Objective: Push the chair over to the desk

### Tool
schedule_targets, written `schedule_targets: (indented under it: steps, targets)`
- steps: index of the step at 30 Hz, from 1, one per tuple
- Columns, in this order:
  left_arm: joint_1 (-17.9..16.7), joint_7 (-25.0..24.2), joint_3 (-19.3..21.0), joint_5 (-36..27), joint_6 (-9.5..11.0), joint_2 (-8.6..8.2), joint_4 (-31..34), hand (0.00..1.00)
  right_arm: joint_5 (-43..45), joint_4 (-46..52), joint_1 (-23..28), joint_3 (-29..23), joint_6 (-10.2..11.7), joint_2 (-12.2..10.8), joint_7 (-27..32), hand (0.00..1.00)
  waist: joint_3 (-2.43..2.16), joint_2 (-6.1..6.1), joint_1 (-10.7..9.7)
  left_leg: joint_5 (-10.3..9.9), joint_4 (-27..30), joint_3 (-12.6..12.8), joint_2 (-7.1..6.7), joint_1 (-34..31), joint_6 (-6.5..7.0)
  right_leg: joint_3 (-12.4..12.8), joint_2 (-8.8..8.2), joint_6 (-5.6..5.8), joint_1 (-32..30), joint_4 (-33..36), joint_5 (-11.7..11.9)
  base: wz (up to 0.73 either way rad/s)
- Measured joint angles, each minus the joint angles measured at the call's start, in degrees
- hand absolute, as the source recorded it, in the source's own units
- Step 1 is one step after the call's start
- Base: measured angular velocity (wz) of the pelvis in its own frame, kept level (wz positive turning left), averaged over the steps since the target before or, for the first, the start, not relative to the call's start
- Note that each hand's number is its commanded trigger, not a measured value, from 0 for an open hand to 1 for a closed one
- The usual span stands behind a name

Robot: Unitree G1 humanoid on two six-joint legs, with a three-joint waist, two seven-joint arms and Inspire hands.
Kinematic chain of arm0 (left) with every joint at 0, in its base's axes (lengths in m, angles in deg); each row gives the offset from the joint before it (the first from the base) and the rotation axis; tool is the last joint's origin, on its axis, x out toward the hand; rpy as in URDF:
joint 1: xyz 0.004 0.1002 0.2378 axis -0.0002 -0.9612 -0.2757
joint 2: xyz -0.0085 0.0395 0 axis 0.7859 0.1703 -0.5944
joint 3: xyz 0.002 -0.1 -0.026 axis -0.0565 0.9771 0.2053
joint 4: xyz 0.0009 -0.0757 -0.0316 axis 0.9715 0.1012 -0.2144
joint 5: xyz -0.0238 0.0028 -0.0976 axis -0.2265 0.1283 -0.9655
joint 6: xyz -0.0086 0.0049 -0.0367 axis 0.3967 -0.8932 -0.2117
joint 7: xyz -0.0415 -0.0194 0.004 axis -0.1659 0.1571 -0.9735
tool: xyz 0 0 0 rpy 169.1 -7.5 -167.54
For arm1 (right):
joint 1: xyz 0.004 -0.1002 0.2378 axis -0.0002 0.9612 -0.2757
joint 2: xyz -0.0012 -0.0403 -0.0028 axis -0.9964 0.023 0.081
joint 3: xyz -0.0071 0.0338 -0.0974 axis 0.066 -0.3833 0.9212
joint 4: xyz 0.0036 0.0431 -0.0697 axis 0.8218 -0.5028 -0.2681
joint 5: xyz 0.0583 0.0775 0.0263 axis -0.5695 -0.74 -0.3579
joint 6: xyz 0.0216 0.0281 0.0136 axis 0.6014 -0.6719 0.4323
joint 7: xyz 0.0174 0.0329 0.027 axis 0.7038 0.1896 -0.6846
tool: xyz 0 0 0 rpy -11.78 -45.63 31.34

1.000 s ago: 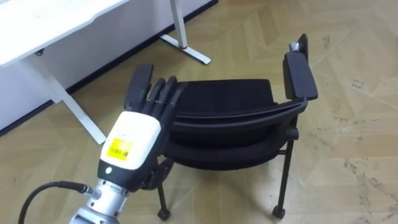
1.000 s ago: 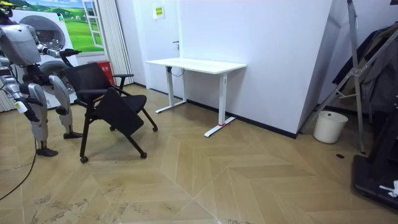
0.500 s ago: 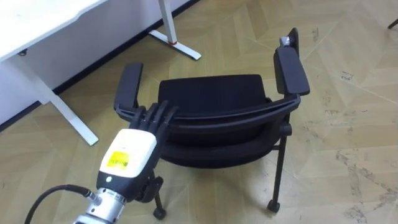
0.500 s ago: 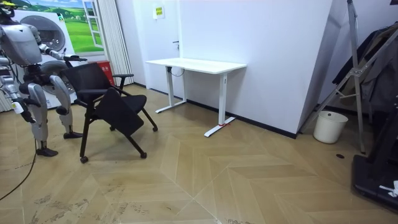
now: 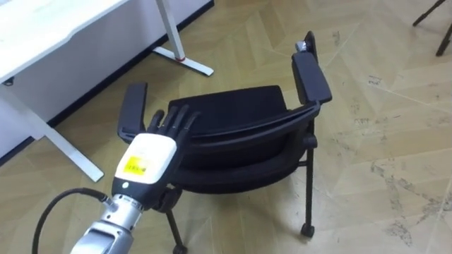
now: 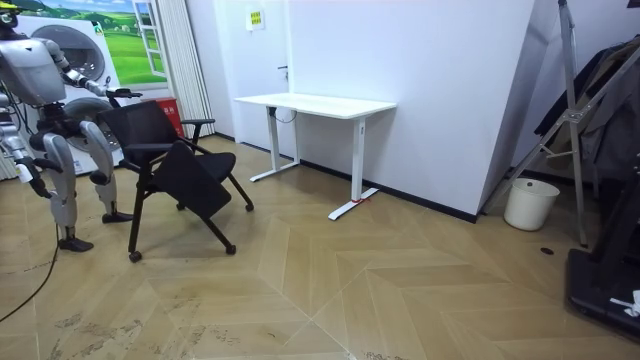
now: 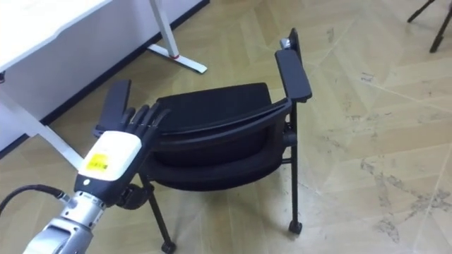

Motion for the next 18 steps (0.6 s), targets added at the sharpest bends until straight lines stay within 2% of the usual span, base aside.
schedule_targets:
  steps: [9,13,18]
  targets:
    - [2.43,1.00,0.01,-0.63,1.01,0.04,-0.01,0.00,1.13,-0.09,0.46,-1.47,1.23,-0.09,0.30,0.00,-0.21,0.32,-2.27,0.00,-0.12,0.59,0.00,-0.01,0.00,0.43,-0.01,-0.01,0.04,-0.45,0.01,-0.01]
    - [4.19,1.01,0.00,-0.68,1.96,-0.09,-1.31,0.00,1.26,-0.04,0.55,-1.64,1.30,-0.07,0.15,0.00,-0.16,0.64,-2.49,0.00,-0.27,0.80,0.00,0.37,0.00,1.38,-0.01,-0.03,0.01,-0.44,0.03,-0.07]
    - [4.46,0.99,0.00,-0.84,1.94,-0.24,-1.79,0.00,1.12,0.18,1.39,-1.65,1.30,-0.12,0.23,0.00,-0.16,0.71,-2.54,0.00,-1.43,1.35,0.00,1.29,0.00,1.99,-0.01,-0.01,0.05,-0.39,0.05,-0.07]
